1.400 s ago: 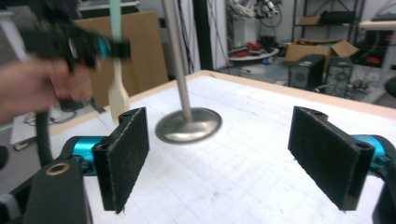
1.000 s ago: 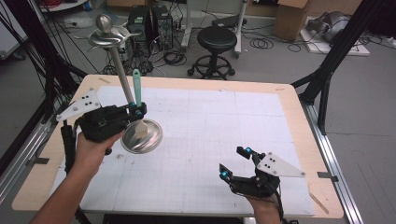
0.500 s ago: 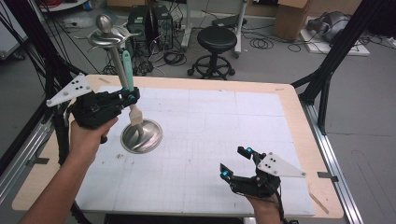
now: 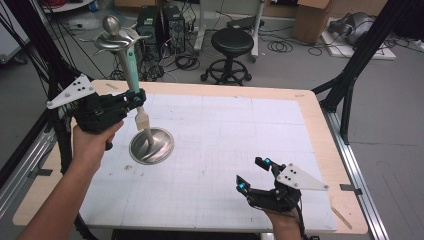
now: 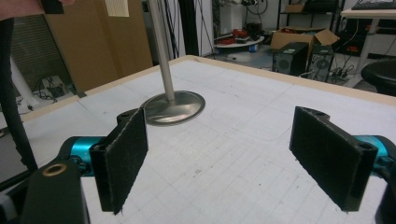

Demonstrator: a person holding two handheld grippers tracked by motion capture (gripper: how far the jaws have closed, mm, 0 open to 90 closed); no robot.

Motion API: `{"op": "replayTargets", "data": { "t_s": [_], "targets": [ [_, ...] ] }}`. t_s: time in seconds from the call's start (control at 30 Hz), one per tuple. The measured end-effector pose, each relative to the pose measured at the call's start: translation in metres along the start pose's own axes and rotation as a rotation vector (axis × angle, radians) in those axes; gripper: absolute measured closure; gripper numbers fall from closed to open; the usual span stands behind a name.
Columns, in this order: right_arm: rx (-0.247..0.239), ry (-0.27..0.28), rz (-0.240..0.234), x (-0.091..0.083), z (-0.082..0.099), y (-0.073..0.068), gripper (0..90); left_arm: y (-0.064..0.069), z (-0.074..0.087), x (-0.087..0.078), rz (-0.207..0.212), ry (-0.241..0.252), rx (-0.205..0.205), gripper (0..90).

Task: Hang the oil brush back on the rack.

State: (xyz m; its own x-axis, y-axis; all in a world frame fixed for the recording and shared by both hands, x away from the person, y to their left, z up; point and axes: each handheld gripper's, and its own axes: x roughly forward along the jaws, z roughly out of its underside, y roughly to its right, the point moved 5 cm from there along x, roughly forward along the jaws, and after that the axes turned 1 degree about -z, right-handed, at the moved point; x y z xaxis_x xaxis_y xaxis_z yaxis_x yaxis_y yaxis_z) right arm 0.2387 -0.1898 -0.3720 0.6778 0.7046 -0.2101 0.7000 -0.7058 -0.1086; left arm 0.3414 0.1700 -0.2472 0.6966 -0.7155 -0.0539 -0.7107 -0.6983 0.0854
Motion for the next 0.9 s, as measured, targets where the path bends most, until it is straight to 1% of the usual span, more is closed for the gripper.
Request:
{"op": "replayTargets", "data": {
  "t_s": [0.27, 0.43, 0.53, 0.57, 0.63, 0.67, 0.7, 0.8, 0.9],
  "targets": [
    [0.008, -0.001, 0.003, 0.000, 0.000, 0.000, 18.2, -0.004, 0.001, 0.000, -0.015, -0.009, -0.003, 84.1],
    [0.010, 0.000, 0.002, -0.001, 0.001, 0.001, 18.2, -0.003, 0.002, -0.001, -0.011, -0.010, 0.016, 83.2],
    [0.011, 0.000, 0.002, -0.001, 0.001, 0.002, 18.2, -0.004, 0.002, -0.005, -0.004, 0.016, 0.018, 67.8],
    [0.010, 0.001, 0.005, -0.002, 0.001, 0.002, 18.2, -0.005, 0.003, -0.007, -0.009, 0.021, 0.024, 62.1],
    [0.017, 0.002, 0.007, -0.003, 0.001, 0.003, 18.2, -0.007, 0.005, -0.011, -0.015, 0.036, 0.018, 50.2],
    [0.019, 0.005, 0.010, -0.003, 0.001, 0.004, 18.2, -0.008, 0.006, -0.015, -0.017, 0.043, 0.013, 46.7],
    [0.018, 0.005, 0.010, -0.003, 0.002, 0.004, 18.2, -0.008, 0.008, -0.017, -0.008, 0.050, 0.010, 45.1],
    [0.024, 0.005, 0.021, -0.005, 0.003, 0.007, 18.2, -0.009, 0.016, -0.025, 0.016, 0.054, 0.014, 41.4],
    [0.022, 0.000, 0.043, -0.007, 0.005, 0.011, 18.2, -0.009, 0.030, -0.033, 0.019, 0.047, 0.055, 37.0]
  ]
}}
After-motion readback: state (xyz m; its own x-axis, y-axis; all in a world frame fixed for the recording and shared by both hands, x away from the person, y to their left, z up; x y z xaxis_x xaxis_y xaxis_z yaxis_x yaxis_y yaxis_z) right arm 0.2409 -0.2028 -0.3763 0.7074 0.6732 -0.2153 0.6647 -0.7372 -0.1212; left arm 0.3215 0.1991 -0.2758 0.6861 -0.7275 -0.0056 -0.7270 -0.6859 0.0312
